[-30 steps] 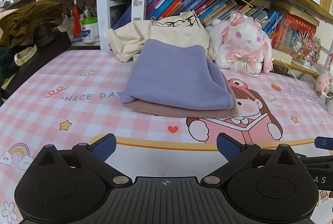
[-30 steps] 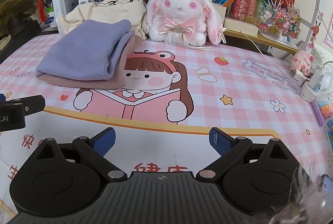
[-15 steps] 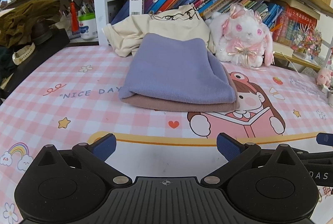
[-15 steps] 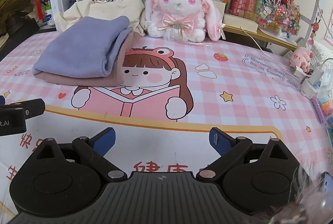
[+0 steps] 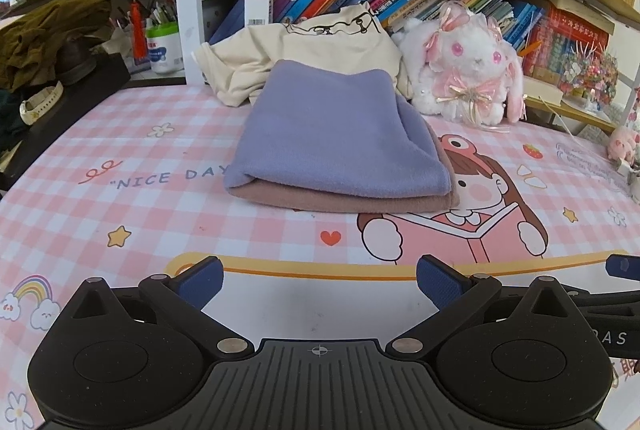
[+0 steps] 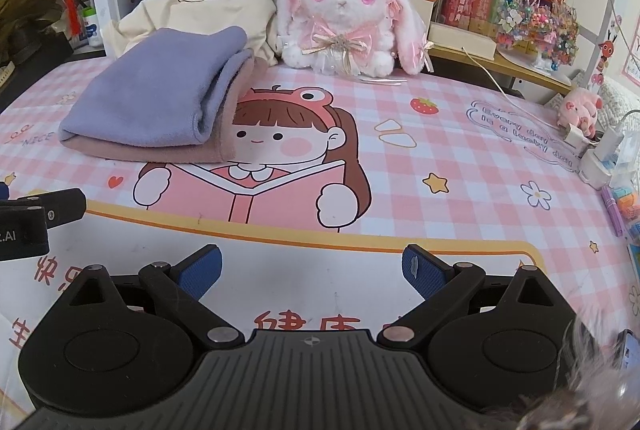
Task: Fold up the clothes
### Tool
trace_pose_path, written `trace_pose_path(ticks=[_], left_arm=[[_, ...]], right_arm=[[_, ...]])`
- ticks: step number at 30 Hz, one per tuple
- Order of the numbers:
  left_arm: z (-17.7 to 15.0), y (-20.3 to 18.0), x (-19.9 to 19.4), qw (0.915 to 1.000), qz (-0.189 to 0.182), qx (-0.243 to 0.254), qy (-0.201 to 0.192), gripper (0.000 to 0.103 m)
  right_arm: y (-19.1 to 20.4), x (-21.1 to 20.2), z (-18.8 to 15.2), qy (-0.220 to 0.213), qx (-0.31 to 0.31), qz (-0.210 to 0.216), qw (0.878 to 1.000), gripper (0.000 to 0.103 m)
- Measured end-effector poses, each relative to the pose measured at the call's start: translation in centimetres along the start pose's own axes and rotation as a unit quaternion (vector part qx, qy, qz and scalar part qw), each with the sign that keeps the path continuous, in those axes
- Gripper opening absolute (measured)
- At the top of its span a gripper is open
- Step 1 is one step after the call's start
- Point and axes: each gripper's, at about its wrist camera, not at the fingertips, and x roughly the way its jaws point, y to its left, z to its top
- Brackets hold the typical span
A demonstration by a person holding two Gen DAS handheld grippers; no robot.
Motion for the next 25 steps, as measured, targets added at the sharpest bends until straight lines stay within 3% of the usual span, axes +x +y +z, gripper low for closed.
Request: trace_pose_path(ticks=[25], left_arm=[[-0.17,0.04,0.23,1.0,0.0,0.0,0.007,0.103]], right_arm=[[0.16,0.13,-0.08,0.007,0.002,0.004,1.0,0.098]])
